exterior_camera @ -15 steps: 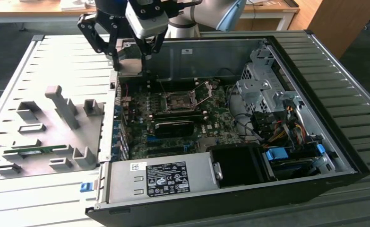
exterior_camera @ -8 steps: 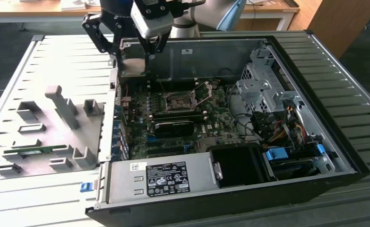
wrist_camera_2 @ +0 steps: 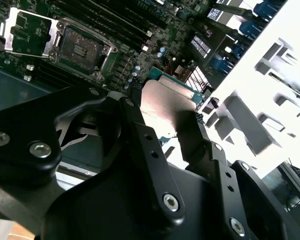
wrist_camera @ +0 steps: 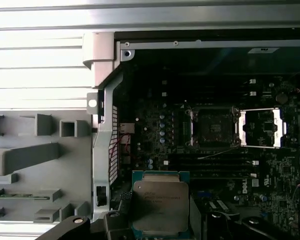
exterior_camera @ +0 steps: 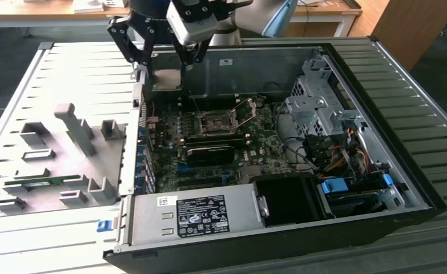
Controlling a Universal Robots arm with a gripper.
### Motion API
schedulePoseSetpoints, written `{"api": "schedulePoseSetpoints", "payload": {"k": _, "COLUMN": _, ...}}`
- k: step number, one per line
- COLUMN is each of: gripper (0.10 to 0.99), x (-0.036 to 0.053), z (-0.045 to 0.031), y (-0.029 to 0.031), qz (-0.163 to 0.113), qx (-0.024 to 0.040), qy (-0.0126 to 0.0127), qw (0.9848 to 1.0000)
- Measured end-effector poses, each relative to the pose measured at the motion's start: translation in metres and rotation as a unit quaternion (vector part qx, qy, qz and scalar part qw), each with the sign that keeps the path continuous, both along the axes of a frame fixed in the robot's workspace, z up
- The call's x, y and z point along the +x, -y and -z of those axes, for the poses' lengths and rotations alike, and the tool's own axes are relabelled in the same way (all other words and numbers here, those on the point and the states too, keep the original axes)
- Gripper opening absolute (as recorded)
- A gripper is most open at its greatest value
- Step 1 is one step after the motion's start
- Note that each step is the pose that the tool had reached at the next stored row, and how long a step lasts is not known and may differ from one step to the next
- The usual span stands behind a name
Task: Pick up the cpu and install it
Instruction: 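Pick up the cpu and move it towards the insertion slot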
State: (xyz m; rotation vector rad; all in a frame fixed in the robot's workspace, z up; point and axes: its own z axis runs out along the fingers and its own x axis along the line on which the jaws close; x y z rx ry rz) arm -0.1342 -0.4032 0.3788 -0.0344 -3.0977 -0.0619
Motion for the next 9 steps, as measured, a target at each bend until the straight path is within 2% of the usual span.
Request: {"api": "schedulePoseSetpoints", "payload": {"k": 9, "gripper": 0.537, "x": 0.0088, "z": 0.0007, "y": -0.0012, "qz": 0.0, "qx": 0.0, "qy": 0.0003, "qw": 1.0}}
